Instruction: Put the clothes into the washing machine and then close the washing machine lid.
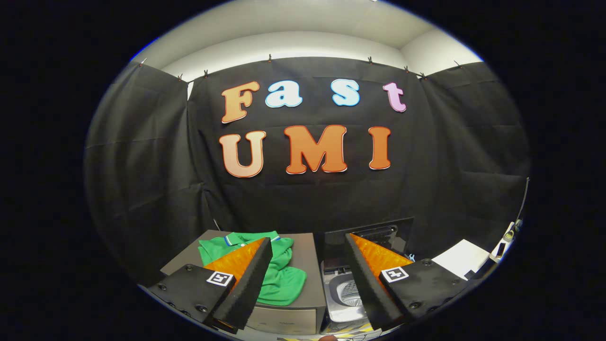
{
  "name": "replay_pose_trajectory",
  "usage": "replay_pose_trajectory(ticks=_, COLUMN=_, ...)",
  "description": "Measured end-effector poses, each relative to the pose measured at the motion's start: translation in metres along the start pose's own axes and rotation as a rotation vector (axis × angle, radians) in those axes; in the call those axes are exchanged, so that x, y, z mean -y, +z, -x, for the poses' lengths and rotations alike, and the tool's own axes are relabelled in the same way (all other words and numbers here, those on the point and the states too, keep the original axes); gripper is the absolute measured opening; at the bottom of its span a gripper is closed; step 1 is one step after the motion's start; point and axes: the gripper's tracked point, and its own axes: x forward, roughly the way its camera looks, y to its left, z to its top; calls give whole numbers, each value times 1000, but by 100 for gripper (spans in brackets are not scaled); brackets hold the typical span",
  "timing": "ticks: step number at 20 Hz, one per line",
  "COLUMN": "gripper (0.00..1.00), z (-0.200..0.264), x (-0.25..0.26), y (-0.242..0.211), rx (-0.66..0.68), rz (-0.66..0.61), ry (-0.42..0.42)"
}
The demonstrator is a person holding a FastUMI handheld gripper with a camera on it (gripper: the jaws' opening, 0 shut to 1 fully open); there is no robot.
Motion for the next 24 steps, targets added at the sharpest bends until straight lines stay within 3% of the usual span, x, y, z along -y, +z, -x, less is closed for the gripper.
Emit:
replay_pose_trajectory(ticks=14, gripper=98, z=-85, x=-117, y=-69, rx=-199, rz=19, ry=84)
replay_pose_trajectory(ticks=24, gripper=98, z=-113, x=-139, y=-134, rx=-389, rz=19, ry=71)
